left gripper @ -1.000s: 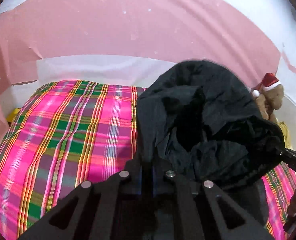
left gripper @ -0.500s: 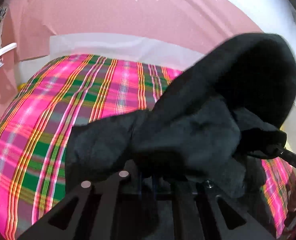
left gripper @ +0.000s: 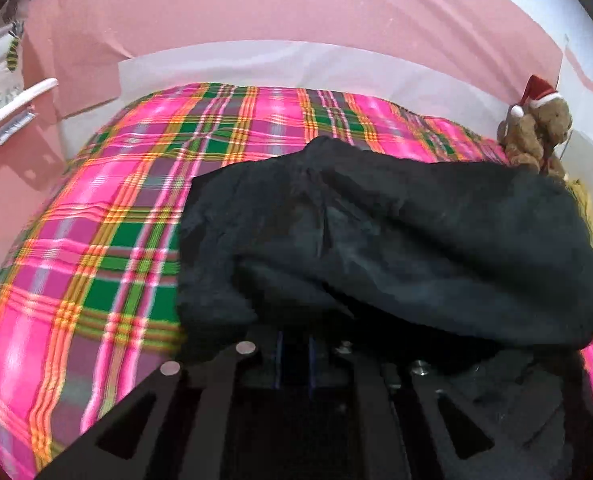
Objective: Fold large clothes
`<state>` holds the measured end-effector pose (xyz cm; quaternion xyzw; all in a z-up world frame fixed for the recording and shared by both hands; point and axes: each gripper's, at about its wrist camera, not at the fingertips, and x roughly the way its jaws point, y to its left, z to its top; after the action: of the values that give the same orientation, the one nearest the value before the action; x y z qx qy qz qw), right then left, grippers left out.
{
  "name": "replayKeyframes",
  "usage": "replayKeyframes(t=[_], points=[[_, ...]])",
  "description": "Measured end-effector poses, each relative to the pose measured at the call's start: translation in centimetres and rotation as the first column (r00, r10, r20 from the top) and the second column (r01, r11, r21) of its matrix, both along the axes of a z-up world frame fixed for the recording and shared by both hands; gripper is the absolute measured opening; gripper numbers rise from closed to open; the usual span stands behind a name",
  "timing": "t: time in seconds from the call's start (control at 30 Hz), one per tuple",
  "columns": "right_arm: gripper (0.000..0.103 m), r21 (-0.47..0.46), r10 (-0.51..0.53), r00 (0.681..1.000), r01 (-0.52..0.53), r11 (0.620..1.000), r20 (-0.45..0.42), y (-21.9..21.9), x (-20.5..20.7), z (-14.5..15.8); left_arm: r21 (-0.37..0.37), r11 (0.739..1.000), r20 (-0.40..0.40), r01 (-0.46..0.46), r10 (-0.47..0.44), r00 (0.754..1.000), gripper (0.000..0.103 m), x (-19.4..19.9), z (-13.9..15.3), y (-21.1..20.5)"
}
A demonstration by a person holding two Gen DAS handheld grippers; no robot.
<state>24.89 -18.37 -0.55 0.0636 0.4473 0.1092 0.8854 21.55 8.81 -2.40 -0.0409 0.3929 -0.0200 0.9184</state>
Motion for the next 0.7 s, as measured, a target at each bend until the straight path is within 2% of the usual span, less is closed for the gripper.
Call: replayKeyframes(t=[0.17,0.23,0.27,0.3,0.53,0.7], points=[[0.022,0.025,0.000,1.000,0.001,1.000,-0.027,-0.7,-1.8,-0.4,0.045,0.999,0.015,-0.006,0.006,1.000,0.015,-2.2,0.8,0.2],[0.030,0.034,-0.002,1.000,0.003,0.999,-0.025,-0.7,-2.5,-0.2,0.062,0.998,0.034,-0.004,0.002,0.999,0.026,-3.0,1.5,0.0],[0.039,0.044,-0.004,1.000,0.005,0.999,-0.025,-0.9,-2.9,0.0,0.067,0.998,0.045,-0.007,0.004,0.999,0.035,-3.3,1.9,0.0],[0.044,0.049,-0.006,1.000,0.007,0.999,-0.026,-1.0,-3.0,0.2,0.067,0.998,0.058,-0.008,0.004,0.998,0.041,-3.5,2.4,0.0],[0.044,0.074,-0.027,1.000,0.026,0.997,0.013,-1.0,-3.7,2.2,0.081,0.996,0.120,0.035,-0.045,0.992,0.043,-3.0,4.8,-1.4],[0.044,0.081,0.028,0.997,-0.034,0.996,0.074,1.6,-3.2,3.9,0.094,0.994,0.129,0.064,-0.076,0.989,0.044,-2.2,4.9,-3.0]])
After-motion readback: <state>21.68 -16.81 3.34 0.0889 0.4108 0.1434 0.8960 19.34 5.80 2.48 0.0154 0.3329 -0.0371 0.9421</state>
